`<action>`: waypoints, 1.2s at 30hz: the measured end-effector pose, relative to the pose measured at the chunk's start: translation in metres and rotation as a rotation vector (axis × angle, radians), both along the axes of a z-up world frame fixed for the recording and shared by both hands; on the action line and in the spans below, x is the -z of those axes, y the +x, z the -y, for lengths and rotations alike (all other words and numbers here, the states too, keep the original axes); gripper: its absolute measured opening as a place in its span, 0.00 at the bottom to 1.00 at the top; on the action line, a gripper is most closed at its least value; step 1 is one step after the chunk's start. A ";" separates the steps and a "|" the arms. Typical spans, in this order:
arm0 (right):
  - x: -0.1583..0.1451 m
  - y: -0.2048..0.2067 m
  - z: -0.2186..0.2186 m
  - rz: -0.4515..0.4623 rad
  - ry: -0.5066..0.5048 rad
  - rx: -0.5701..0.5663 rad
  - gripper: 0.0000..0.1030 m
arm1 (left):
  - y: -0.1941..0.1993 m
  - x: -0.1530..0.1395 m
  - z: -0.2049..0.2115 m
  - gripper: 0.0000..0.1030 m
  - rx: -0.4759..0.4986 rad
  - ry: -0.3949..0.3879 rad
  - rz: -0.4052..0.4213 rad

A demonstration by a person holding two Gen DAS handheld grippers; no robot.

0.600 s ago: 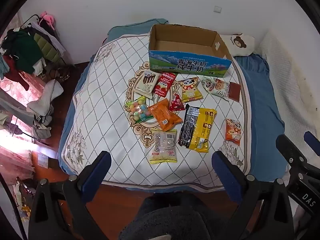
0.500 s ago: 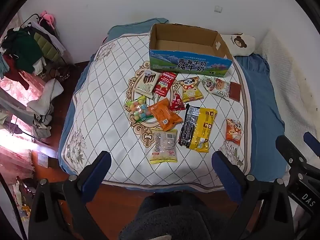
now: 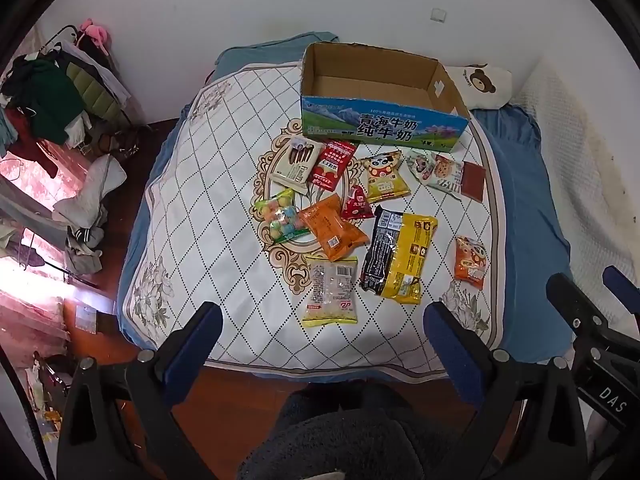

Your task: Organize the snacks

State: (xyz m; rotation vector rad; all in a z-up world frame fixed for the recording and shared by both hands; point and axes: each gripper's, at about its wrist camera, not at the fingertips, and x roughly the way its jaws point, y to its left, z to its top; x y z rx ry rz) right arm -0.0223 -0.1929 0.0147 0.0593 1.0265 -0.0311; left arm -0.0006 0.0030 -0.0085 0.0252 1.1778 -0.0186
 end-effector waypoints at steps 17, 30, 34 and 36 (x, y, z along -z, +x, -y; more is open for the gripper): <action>-0.001 0.004 -0.002 -0.009 0.029 -0.002 1.00 | 0.006 -0.006 -0.006 1.00 -0.002 -0.002 -0.001; -0.001 0.008 -0.007 -0.012 0.040 -0.006 1.00 | 0.010 -0.008 -0.013 1.00 -0.005 -0.003 0.002; -0.001 0.009 -0.007 -0.011 0.041 -0.006 1.00 | 0.010 -0.009 -0.014 1.00 -0.006 -0.002 0.004; -0.001 0.009 -0.007 -0.011 0.041 -0.006 1.00 | 0.010 -0.010 -0.015 1.00 -0.007 -0.001 0.006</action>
